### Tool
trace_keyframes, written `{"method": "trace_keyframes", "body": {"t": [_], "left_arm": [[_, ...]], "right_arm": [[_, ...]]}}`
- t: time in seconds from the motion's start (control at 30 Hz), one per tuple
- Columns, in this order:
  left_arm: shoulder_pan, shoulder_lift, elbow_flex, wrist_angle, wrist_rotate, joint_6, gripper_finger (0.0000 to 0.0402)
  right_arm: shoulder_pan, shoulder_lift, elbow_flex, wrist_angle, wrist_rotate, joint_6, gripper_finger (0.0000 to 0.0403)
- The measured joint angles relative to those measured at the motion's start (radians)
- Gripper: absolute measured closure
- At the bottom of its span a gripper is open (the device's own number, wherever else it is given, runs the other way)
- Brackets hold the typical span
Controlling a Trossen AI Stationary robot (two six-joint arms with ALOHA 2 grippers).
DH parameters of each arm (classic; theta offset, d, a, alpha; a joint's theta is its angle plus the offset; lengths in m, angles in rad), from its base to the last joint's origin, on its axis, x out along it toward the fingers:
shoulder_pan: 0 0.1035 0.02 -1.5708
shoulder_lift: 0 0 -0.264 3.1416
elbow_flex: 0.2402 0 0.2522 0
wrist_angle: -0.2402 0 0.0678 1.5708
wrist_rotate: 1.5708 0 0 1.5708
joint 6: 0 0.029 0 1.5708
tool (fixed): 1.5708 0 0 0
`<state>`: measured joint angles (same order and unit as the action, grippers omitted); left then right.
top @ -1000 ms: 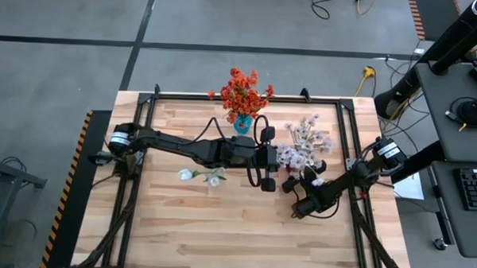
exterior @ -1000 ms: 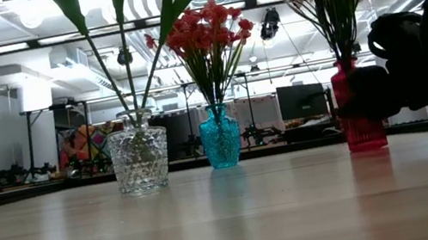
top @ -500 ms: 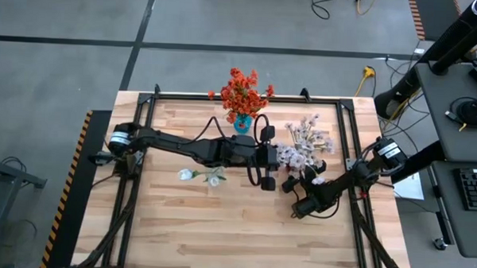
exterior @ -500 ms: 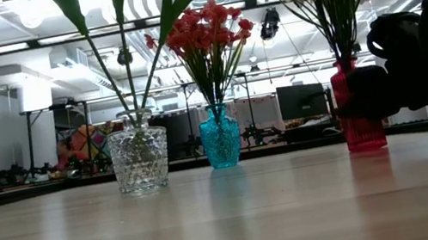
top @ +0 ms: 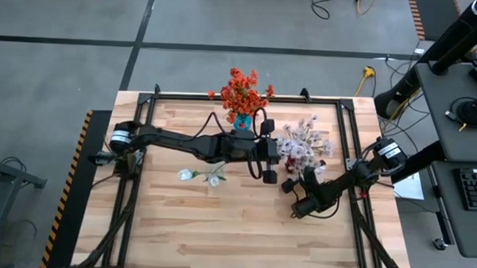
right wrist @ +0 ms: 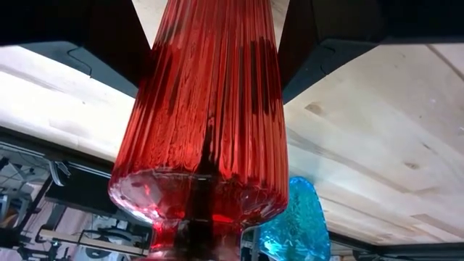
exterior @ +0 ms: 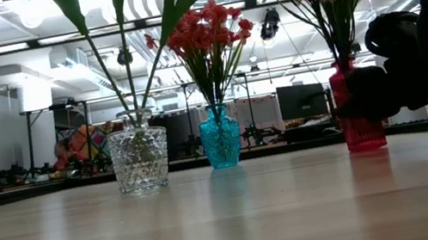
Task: Sort flowers into vase by color
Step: Put the white flowers into the red vase
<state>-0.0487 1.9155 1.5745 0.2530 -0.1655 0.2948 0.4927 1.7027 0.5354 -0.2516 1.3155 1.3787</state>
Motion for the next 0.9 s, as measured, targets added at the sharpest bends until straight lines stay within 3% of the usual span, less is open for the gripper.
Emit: {"method": "trace_keyframes", "body": {"t": [0.37,0.9], "left_arm": [[0.008,0.047,0.002,0.069,0.002,0.011,0.0393],[0.008,0.07,-0.001,0.035,-0.01,0.006,0.0393]], "right_arm": [[0.0,0.0,0.001,0.001,-0.003,-0.01,0.0162],[0.0,0.0,0.001,-0.001,-0.006,-0.019,0.0161]]}}
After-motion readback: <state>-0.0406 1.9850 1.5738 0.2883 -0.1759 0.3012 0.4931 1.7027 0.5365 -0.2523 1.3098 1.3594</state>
